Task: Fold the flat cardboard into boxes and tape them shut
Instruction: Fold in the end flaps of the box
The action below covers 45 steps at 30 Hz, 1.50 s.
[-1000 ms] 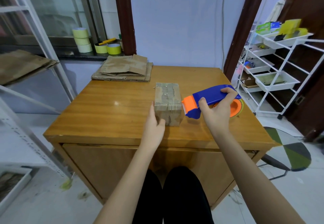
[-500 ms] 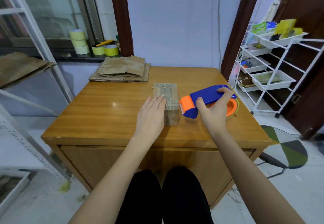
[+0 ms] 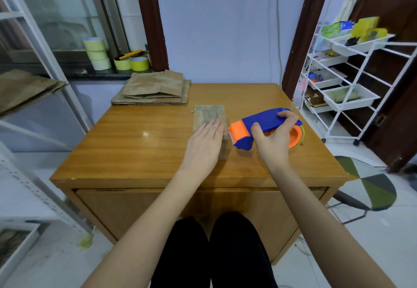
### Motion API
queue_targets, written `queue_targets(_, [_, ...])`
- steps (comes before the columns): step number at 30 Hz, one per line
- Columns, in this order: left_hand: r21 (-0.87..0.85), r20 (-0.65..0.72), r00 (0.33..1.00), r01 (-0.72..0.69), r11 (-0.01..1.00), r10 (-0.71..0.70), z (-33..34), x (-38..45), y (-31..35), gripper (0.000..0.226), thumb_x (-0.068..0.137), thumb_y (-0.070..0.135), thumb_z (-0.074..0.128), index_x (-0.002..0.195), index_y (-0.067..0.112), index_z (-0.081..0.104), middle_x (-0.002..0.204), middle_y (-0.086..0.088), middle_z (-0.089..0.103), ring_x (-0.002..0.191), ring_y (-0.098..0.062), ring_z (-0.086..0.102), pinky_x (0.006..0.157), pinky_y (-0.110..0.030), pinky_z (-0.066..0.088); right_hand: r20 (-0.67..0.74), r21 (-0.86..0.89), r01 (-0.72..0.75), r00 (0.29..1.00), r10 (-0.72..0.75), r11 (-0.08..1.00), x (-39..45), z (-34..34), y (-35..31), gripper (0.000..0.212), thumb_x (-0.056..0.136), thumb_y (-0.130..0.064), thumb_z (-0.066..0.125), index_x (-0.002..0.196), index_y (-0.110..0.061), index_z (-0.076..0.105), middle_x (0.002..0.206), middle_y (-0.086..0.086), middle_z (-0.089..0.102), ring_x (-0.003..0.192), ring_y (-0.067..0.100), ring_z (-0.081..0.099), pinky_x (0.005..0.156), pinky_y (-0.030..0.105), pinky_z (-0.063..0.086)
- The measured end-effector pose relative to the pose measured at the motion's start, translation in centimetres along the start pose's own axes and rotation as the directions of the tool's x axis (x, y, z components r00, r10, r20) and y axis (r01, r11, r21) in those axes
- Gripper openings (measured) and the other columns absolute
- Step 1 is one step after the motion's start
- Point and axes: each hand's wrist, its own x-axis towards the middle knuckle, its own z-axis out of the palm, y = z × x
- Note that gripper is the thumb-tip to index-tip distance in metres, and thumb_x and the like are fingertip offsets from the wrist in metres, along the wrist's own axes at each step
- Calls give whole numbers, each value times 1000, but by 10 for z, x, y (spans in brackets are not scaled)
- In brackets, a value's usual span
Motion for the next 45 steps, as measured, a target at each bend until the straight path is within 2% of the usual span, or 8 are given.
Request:
queue_targets(9, [9,-52,996,-70,998,70,5,0,-6,49,67,-8,74,115,-7,64,116,-23,65,107,-31,65,94,-41,48,-80,86,-13,997,20,996,8,-6,6,46,82,-13,65,111,-16,29,97,-12,40,80,5,50,70,25,45])
queue_targets(13, [12,-57,994,-88,996,89,5,1,-8,39,76,-1,58,113,-6,65,116,-22,65,105,-30,66,92,-41,49,-86,26,25,996,-23,999,15,-9,-2,46,82,-7,66,110,-14,30,89,-15,40,71,-10,51,67,18,43])
queue_targets(18, [32,-51,990,-133,991,134,5,1,-10,44,80,7,39,112,-3,67,115,-19,67,105,-26,67,92,-36,50,-114,-23,28,993,-30,999,20,-20,-3,48,75,-23,66,108,-18,31,87,-10,46,77,12,53,74,37,48])
queue_targets(24, [23,-55,991,-123,992,124,3,0,-8,50,79,7,31,112,-2,68,115,-17,67,105,-24,67,94,-35,46,-17,-237,114,992,-121,965,29,-21,-9,49,70,-31,62,107,-16,32,71,-7,53,64,16,54,68,42,46])
queue_targets(27, [19,-41,992,-116,993,117,4,1,-10,49,80,8,32,113,-1,67,116,-16,67,106,-25,66,93,-36,48,112,-422,180,983,-146,888,34,-15,-14,47,75,-29,65,103,-17,30,68,0,56,63,28,57,61,40,44])
queue_targets(32, [-12,-20,997,-77,997,77,3,0,-7,46,74,1,46,116,-3,65,119,-19,65,109,-28,65,96,-39,46,250,-528,208,965,-83,823,49,4,-22,47,76,-34,64,101,-16,28,68,2,55,63,30,55,58,32,33])
queue_targets(42, [-76,26,999,-23,997,25,0,0,-2,49,71,-7,64,120,-6,61,121,-22,63,112,-32,62,100,-42,39,266,-630,266,957,-120,730,56,28,-30,48,77,-34,61,108,-10,35,60,-6,42,63,29,51,58,31,29])
queue_targets(45, [-71,33,999,-27,997,30,-2,1,-2,47,73,-4,58,120,-6,61,121,-22,62,112,-32,62,100,-41,36,258,-645,266,958,-124,716,57,30,-31,48,77,-35,60,109,-9,36,60,-5,42,62,30,50,55,31,27])
